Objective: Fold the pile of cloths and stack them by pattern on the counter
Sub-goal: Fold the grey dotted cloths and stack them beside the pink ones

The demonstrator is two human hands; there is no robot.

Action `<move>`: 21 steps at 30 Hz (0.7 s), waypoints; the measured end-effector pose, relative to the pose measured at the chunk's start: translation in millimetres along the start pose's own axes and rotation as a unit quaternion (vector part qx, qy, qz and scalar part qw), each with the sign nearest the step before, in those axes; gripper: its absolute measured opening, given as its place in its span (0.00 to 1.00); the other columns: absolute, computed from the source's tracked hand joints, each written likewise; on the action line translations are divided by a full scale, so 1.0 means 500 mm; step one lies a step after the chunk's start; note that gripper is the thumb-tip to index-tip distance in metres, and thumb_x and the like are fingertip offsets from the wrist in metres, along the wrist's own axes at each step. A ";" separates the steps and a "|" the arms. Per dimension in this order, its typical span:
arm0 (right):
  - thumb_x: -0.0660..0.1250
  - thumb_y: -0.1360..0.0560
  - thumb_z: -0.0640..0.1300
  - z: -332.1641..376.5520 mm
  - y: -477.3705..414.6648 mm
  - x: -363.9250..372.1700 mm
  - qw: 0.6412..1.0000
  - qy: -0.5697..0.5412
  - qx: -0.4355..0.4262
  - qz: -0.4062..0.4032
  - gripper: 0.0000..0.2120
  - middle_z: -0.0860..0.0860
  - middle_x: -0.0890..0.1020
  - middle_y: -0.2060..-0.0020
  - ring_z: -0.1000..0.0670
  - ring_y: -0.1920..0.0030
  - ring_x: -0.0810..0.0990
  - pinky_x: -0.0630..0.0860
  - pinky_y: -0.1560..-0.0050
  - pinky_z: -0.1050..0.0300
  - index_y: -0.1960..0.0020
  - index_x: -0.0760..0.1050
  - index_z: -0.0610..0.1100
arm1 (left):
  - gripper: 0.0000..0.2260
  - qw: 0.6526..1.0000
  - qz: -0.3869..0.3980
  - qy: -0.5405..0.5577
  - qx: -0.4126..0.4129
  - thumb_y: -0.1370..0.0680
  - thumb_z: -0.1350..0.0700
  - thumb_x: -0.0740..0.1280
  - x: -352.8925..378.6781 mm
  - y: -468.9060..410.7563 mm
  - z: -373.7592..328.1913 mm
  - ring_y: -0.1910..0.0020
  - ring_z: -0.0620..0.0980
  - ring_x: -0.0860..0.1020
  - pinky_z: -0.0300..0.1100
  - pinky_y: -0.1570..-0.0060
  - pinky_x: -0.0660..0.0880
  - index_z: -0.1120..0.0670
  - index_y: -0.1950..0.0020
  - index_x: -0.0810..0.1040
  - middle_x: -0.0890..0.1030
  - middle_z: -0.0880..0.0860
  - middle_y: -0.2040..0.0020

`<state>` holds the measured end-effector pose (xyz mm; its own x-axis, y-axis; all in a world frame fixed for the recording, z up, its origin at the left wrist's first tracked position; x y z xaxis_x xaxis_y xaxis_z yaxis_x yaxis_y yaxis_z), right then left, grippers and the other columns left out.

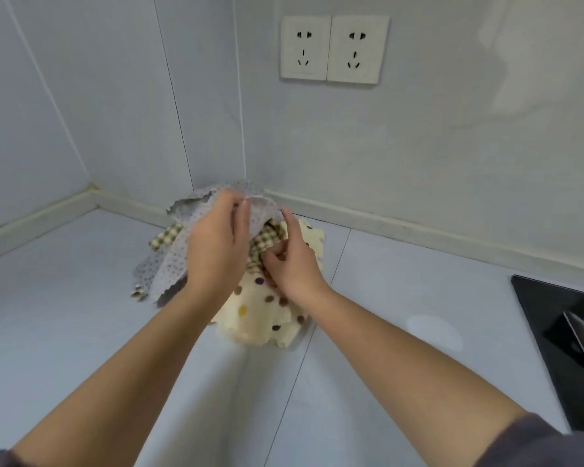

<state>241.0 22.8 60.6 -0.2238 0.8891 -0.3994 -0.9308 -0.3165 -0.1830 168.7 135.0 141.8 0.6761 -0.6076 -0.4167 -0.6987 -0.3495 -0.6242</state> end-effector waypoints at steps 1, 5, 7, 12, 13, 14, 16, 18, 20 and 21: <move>0.62 0.23 0.40 0.008 0.011 -0.009 1.000 -0.007 -0.023 -0.008 0.35 0.52 0.77 0.64 0.53 0.62 0.79 0.78 0.54 0.55 0.24 0.51 0.59 | 0.08 1.000 0.001 0.007 0.007 0.17 0.52 0.56 0.004 0.010 -0.017 0.71 0.43 0.67 0.38 0.71 0.63 0.51 0.56 0.69 0.69 0.46 0.70; 0.63 0.24 0.37 0.048 0.076 -0.068 0.991 -0.054 -0.103 -0.058 0.20 0.58 0.78 0.64 0.62 0.67 0.75 0.71 0.61 0.67 0.36 0.70 0.55 | 0.09 0.998 0.001 0.043 0.041 0.17 0.53 0.57 0.008 0.066 -0.077 0.69 0.40 0.68 0.38 0.69 0.64 0.53 0.55 0.70 0.69 0.46 0.69; 0.63 0.26 0.36 0.051 0.120 -0.104 0.989 -0.021 -0.119 -0.085 0.12 0.58 0.77 0.68 0.60 0.69 0.72 0.68 0.64 0.64 0.55 0.75 0.53 | 0.09 0.996 0.009 0.074 0.055 0.17 0.54 0.57 0.004 0.101 -0.106 0.71 0.41 0.67 0.37 0.70 0.62 0.55 0.55 0.71 0.68 0.46 0.70; 0.68 0.27 0.46 0.027 0.274 -0.168 0.969 0.189 -0.111 -0.111 0.06 0.52 0.74 0.56 0.53 0.54 0.73 0.70 0.55 0.55 0.61 0.74 0.47 | 0.09 0.986 0.010 0.142 0.083 0.17 0.55 0.58 -0.057 0.204 -0.202 0.73 0.41 0.65 0.34 0.72 0.62 0.54 0.56 0.70 0.66 0.46 0.71; 0.70 0.27 0.46 0.026 0.299 -0.183 0.965 0.215 -0.101 -0.115 0.06 0.52 0.73 0.52 0.52 0.49 0.73 0.70 0.49 0.54 0.58 0.75 0.45 | 0.09 0.985 0.011 0.154 0.081 0.17 0.55 0.57 -0.072 0.214 -0.216 0.74 0.41 0.64 0.34 0.73 0.61 0.54 0.56 0.70 0.65 0.46 0.70; 0.70 0.28 0.45 0.030 0.333 -0.203 0.962 0.224 -0.093 -0.125 0.06 0.53 0.73 0.50 0.51 0.46 0.72 0.70 0.45 0.53 0.58 0.74 0.46 | 0.09 0.983 0.011 0.165 0.076 0.17 0.55 0.57 -0.091 0.228 -0.232 0.74 0.41 0.63 0.34 0.73 0.61 0.55 0.56 0.70 0.65 0.46 0.70; 0.70 0.29 0.43 0.039 0.390 -0.249 0.966 0.205 -0.076 -0.136 0.07 0.55 0.75 0.48 0.52 0.43 0.73 0.69 0.43 0.56 0.61 0.72 0.48 | 0.11 0.981 0.004 0.186 0.052 0.17 0.54 0.56 -0.127 0.242 -0.248 0.74 0.40 0.62 0.34 0.73 0.61 0.54 0.58 0.69 0.66 0.47 0.69; 0.70 0.29 0.43 0.044 0.437 -0.291 0.980 0.151 -0.046 -0.122 0.07 0.55 0.79 0.50 0.55 0.45 0.76 0.70 0.46 0.63 0.63 0.72 0.49 | 0.12 0.978 -0.014 0.206 0.011 0.17 0.54 0.56 -0.157 0.249 -0.246 0.74 0.40 0.63 0.34 0.73 0.61 0.51 0.60 0.67 0.66 0.47 0.69; 0.70 0.28 0.41 0.057 0.479 -0.331 0.988 0.100 -0.036 -0.112 0.07 0.56 0.81 0.57 0.57 0.53 0.78 0.70 0.50 0.65 0.62 0.73 0.47 | 0.11 0.975 -0.026 0.216 -0.037 0.17 0.53 0.56 -0.179 0.252 -0.237 0.71 0.42 0.64 0.37 0.70 0.63 0.52 0.59 0.69 0.67 0.48 0.67; 0.69 0.27 0.39 0.072 0.498 -0.353 0.989 0.080 -0.039 -0.116 0.07 0.55 0.79 0.62 0.57 0.59 0.76 0.69 0.56 0.65 0.62 0.73 0.45 | 0.11 0.973 -0.031 0.219 -0.060 0.17 0.52 0.55 -0.187 0.252 -0.234 0.69 0.43 0.65 0.39 0.69 0.63 0.53 0.57 0.70 0.67 0.48 0.66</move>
<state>38.2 -201.1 117.8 0.0472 0.8794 -0.4738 -0.9249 -0.1407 -0.3533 -9.9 64.3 179.1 0.5715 -0.8195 -0.0424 -0.6995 -0.4596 -0.5473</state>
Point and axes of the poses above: each hand's wrist, its own y-axis away from the middle knuckle, its own x-axis out of the palm, z = x × y, the point moved 9 cm from there along -y, towards the middle knuckle
